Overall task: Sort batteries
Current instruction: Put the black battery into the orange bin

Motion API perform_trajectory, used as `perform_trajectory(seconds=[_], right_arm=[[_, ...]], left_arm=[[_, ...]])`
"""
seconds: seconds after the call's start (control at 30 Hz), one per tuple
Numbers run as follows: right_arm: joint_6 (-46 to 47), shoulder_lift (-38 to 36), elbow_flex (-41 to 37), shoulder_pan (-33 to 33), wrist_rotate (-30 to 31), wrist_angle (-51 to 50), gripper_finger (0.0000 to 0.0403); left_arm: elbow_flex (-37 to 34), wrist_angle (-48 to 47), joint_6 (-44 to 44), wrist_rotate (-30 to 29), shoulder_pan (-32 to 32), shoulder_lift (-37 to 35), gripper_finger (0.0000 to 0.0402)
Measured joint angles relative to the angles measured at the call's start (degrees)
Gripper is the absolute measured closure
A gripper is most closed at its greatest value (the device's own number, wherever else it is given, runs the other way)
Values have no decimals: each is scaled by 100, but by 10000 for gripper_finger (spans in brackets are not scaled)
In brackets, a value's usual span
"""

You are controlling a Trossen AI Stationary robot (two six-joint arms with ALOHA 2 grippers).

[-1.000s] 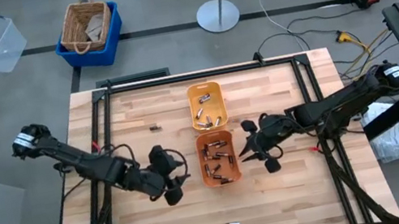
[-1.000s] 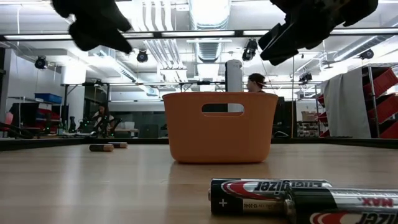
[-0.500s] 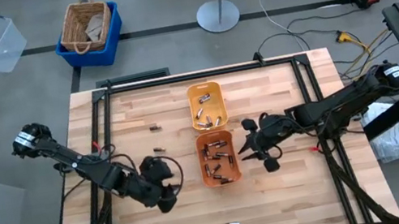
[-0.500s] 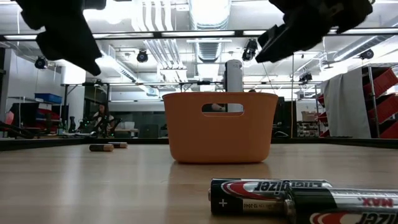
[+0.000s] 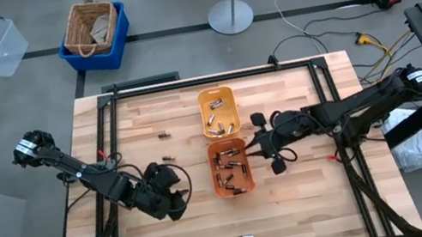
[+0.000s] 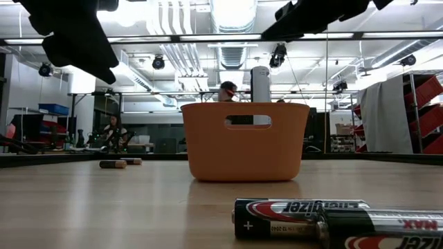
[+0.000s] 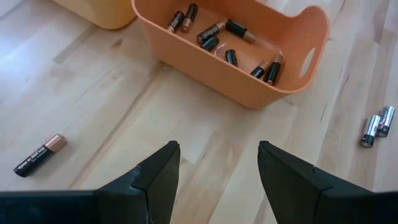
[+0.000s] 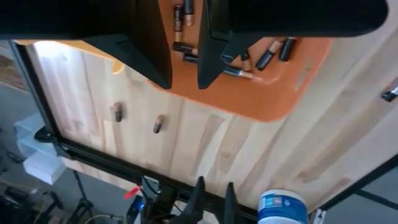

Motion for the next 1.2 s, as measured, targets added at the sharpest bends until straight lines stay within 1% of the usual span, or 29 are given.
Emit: perform_trajectory(seconds=[0.37, 0.57, 1.03, 1.2], right_arm=[[-288, 0, 19, -414, 3, 13, 313], [-308, 0, 22, -568, 3, 68, 308], [-225, 0, 22, -586, 2, 44, 334], [-98, 0, 61, -586, 4, -27, 328]], left_arm=[[0, 8, -172, -2, 0, 0, 206], [0, 10, -251, -3, 0, 0, 206], [0, 6, -255, -13, 8, 0, 206], [30, -18, -255, -277, 122, 0, 206]])
